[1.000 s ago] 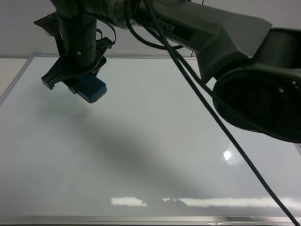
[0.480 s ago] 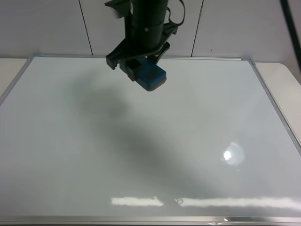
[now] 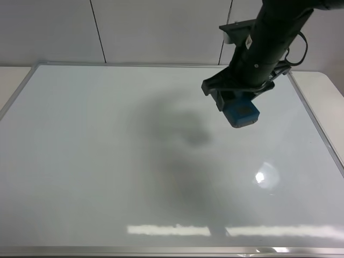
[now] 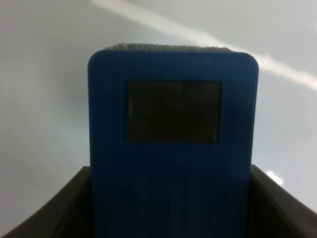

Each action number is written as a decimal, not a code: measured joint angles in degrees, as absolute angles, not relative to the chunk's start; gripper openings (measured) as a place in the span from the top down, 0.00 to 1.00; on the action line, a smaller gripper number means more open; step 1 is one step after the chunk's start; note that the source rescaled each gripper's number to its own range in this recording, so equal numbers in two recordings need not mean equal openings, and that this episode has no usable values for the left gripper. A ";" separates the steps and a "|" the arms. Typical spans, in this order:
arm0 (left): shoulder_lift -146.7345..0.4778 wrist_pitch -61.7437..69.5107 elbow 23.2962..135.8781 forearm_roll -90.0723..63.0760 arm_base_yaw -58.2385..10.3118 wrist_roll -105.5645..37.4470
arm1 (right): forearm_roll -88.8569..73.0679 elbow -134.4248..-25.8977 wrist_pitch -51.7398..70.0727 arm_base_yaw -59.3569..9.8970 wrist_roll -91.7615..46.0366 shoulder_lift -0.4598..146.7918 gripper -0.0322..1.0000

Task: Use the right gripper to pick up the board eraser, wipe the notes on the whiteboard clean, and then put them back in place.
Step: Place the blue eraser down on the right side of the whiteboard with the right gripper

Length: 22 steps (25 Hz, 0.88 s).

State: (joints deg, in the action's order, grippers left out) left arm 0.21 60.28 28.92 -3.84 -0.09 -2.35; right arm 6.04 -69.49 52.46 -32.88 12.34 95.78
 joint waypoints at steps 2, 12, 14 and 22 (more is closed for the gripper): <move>0.21 60.28 28.92 -3.84 -0.09 -2.35 | 5.37 -64.69 49.16 -30.58 13.19 93.63 0.93; 0.21 60.28 28.92 -3.84 -0.09 -2.35 | 6.95 -49.34 37.64 -24.06 18.28 91.49 0.93; 0.21 60.28 28.92 -3.84 -0.09 -2.35 | 7.90 -48.09 35.35 -23.37 20.52 91.48 0.93; 0.21 60.28 28.92 -3.84 -0.09 -2.35 | 8.67 -44.23 28.65 -20.94 25.57 91.48 0.93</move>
State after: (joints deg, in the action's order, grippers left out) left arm 0.21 60.28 28.92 -3.84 -0.09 -2.35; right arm 8.67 -44.23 28.65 -20.94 25.57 91.48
